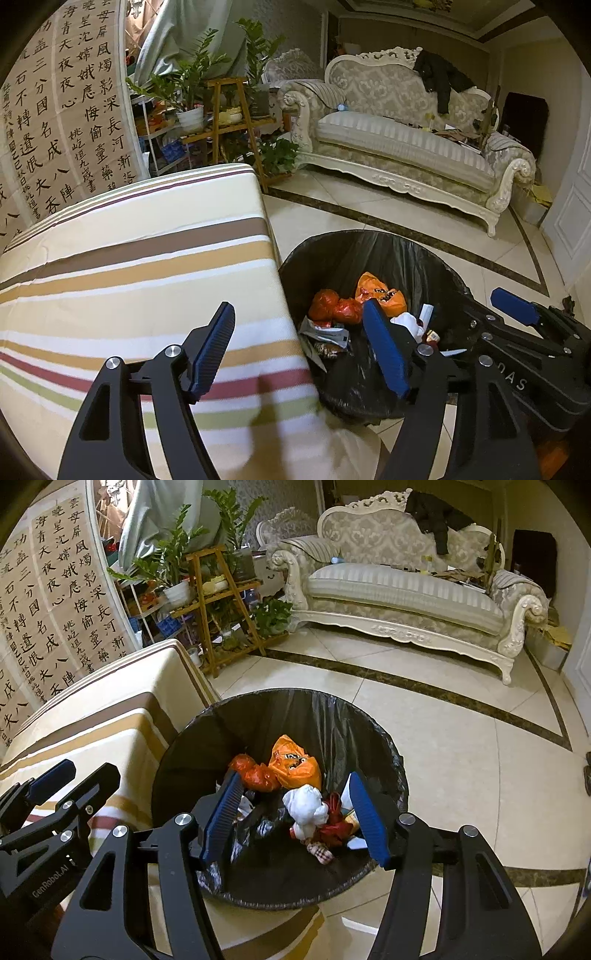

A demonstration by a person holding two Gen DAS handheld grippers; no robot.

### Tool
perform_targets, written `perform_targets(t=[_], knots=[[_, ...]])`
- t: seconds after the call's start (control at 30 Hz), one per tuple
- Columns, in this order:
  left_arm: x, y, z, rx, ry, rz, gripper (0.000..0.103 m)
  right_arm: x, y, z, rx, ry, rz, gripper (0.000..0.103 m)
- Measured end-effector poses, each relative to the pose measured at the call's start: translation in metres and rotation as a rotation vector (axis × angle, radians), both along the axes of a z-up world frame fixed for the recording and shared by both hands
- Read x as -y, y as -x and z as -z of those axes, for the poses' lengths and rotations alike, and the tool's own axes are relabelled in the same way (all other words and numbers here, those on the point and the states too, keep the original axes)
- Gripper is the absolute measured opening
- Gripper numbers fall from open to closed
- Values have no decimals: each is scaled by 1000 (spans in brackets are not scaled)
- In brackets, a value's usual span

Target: Collect trash

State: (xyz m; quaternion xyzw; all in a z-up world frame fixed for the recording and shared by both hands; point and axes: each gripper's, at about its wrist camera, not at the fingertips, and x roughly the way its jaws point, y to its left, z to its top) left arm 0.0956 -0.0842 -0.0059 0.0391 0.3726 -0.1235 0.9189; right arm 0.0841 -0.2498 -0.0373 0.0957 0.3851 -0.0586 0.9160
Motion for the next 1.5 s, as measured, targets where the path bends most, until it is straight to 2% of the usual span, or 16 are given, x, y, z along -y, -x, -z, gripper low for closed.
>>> perform_targets(t=[0.3, 0.43, 1.5], knots=[[-13, 21, -5, 19, 0, -32, 74, -8, 23, -8, 16, 7, -21, 60], [-17, 29, -8, 25, 2, -40, 74, -12, 32, -15, 34, 18, -26, 67], [-21, 43, -15, 51, 15, -53, 75, -19, 44, -28, 64, 28, -32, 67]])
